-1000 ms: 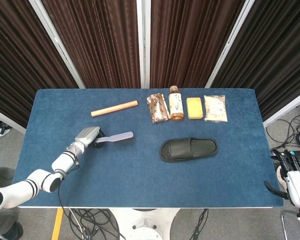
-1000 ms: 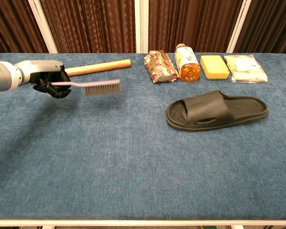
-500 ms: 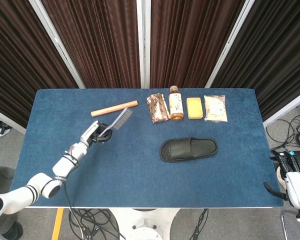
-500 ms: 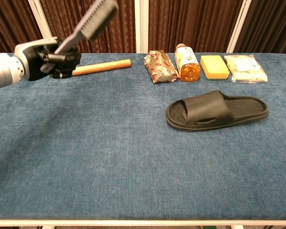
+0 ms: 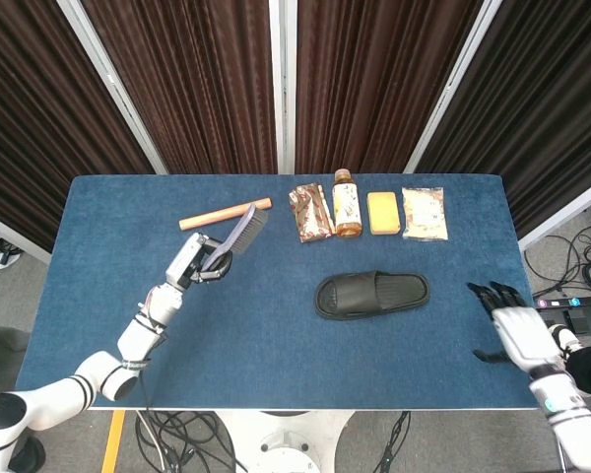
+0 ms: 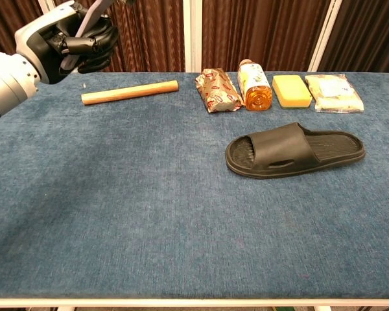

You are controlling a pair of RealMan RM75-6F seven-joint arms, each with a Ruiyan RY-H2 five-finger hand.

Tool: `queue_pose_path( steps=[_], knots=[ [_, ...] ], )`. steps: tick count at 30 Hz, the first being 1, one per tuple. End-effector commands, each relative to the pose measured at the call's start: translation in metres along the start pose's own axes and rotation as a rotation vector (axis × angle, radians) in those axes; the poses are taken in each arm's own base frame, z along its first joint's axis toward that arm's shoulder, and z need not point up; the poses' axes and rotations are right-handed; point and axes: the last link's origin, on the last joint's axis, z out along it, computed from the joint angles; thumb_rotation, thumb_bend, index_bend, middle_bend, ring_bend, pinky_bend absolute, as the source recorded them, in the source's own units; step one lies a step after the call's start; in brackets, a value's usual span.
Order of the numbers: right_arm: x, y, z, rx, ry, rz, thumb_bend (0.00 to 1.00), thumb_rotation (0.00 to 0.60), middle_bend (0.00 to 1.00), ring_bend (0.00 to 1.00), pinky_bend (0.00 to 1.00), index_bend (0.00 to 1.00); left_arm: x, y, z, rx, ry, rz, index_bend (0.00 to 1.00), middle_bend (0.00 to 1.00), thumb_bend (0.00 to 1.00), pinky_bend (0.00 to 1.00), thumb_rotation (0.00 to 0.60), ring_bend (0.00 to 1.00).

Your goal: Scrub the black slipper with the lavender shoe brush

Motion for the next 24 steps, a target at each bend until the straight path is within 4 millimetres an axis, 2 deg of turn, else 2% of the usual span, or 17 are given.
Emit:
queue_pose_path(
  steps=[1,6,10,12,15,17,24],
  knots=[
    [0.004,-0.027,0.046,0.05,-0.047,-0.024,0.01,0.6,0.11,0.0,0.07,0.0,0.004,0.0,-0.007,-0.044,0.055,0.107,1.0,1.0,0.82,1.0,0.6,0.92],
    [-0.003,-0.041,0.074,0.055,-0.128,-0.025,0.06,0.6,0.12,0.0,0.07,0.0,0.006,-0.009,-0.015,-0.042,0.063,0.232,1.0,1.0,0.82,1.0,0.6,0.91],
    [-0.007,-0.038,0.092,0.021,-0.181,-0.042,0.15,0.6,0.13,0.0,0.07,0.0,0.01,-0.011,-0.018,-0.045,0.051,0.277,1.0,1.0,0.82,1.0,0.6,0.91],
    [-0.007,-0.036,0.101,0.0,-0.192,-0.042,0.14,0.6,0.12,0.0,0.06,0.0,0.011,-0.011,-0.018,-0.047,0.044,0.28,1.0,1.0,0.82,1.0,0.6,0.91],
    [-0.011,-0.036,0.117,-0.014,-0.218,-0.057,0.05,0.6,0.12,0.0,0.06,0.0,0.012,-0.01,-0.019,-0.047,0.041,0.305,1.0,1.0,0.82,1.0,0.6,0.92],
    [-0.015,-0.038,0.125,-0.014,-0.229,-0.072,0.03,0.6,0.13,0.0,0.06,0.0,0.011,-0.011,-0.018,-0.044,0.041,0.324,1.0,1.0,0.82,1.0,0.6,0.92],
    [-0.035,-0.048,0.151,-0.009,-0.266,-0.123,0.03,0.6,0.16,0.0,0.06,0.0,0.009,-0.015,-0.015,-0.031,0.012,0.442,1.0,1.0,0.82,1.0,0.6,0.92]
  ],
)
